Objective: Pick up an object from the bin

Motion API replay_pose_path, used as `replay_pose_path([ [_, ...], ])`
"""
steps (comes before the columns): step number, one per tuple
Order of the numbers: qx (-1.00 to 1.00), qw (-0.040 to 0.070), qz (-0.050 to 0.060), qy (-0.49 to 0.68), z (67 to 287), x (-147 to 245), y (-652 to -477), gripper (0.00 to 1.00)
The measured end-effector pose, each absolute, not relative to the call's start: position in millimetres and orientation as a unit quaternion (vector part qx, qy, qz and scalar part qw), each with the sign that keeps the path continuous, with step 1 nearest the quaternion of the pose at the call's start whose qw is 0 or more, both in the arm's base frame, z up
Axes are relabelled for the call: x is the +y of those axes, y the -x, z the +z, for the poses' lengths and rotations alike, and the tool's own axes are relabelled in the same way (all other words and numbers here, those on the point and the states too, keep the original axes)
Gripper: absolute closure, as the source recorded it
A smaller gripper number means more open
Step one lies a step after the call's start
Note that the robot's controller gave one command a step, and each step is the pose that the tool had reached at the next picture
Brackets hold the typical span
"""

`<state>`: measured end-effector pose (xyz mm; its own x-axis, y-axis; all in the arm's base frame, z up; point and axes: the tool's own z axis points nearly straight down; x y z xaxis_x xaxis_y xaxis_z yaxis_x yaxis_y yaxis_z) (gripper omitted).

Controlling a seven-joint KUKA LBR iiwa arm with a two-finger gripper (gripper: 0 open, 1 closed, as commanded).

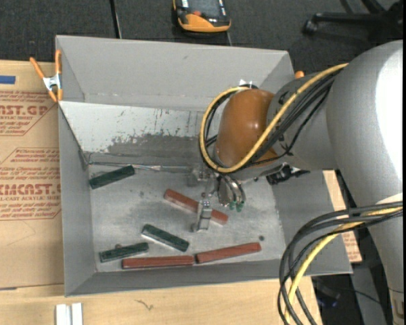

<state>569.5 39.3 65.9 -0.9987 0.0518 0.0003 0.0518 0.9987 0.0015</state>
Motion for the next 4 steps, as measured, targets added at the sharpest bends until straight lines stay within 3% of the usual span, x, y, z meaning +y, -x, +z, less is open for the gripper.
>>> replay_pose_path([
  [1, -0.996, 0.0, -0.001, 0.092, 70.4, 45.4, -561.3, 0.0],
  [2, -0.999, -0.001, 0.0, 0.034, 66.8, 41.8, -567.2, 0.0],
  [3, -0.996, -0.001, -0.001, 0.091, 70.5, 46.1, -561.7, 1.0],
  [4, -0.996, -0.001, -0.001, 0.091, 70.5, 46.1, -561.7, 1.0],
])
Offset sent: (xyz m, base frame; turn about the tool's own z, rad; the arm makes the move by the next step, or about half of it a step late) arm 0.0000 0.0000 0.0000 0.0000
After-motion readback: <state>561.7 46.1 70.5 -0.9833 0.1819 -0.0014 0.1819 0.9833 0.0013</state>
